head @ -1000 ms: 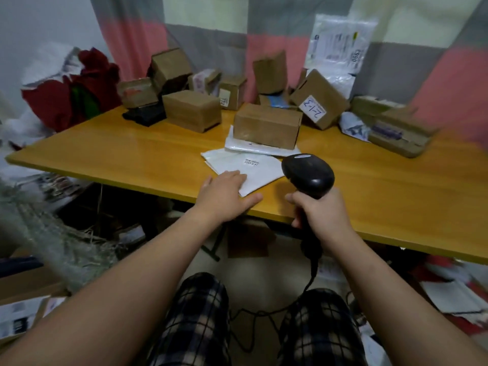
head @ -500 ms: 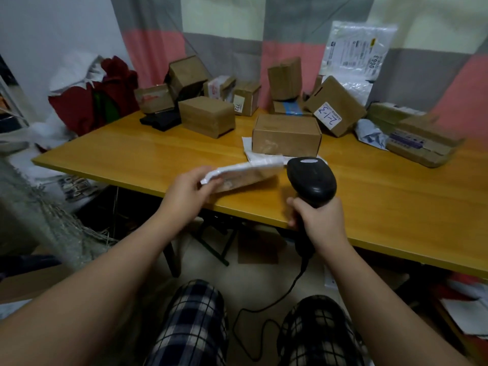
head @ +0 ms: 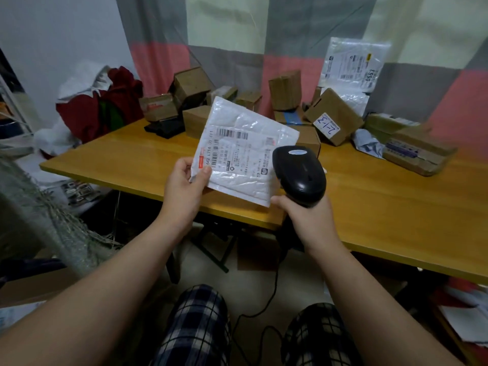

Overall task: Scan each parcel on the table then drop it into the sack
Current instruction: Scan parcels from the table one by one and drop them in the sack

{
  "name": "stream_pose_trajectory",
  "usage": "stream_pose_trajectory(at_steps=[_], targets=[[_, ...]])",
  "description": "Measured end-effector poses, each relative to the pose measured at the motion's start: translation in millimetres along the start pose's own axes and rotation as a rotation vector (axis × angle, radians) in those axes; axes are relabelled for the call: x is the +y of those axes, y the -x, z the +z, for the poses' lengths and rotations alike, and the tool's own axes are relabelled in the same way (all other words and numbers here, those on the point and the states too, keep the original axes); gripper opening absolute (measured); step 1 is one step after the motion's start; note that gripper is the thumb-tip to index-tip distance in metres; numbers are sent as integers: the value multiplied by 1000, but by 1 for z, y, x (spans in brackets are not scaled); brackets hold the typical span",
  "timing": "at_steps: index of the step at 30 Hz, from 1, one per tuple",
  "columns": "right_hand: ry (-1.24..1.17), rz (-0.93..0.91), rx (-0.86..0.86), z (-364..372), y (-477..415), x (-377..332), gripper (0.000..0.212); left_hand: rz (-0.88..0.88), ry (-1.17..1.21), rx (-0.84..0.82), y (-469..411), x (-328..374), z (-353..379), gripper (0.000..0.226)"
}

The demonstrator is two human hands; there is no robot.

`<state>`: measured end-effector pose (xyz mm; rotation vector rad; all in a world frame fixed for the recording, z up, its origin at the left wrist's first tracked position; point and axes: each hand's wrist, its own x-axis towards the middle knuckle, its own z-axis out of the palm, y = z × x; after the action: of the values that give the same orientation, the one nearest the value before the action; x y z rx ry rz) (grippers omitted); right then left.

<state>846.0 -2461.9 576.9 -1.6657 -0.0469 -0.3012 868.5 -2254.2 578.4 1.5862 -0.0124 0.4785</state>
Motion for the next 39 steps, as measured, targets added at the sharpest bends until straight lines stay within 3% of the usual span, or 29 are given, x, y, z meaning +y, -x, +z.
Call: stream_pose_trajectory(at_steps=[2,5,12,17,23,30,39], targets=[[28,-17,-7,0,-1,0,54,32,-45,7,3,3,2,17],[142,-65,-96,-2,2,-7,17,77,-26,98,-2,14,3,23],[133,-182,-252,5,4,-36,13,207,-171,76,-36,37,-1,10],[201,-235,-258,8,-14,-51,17,251,-272,-13,-60,50,4,15],[243,-258,-225,3,-22,-54,13,300,-346,32,-81,57,2,13],[194,-183,-277,-6,-25,-57,8,284,-370,70,-86,53,-1,6],[205,-213,-331,-6,-19,-55,7,259,-371,86,-85,52,-1,13]])
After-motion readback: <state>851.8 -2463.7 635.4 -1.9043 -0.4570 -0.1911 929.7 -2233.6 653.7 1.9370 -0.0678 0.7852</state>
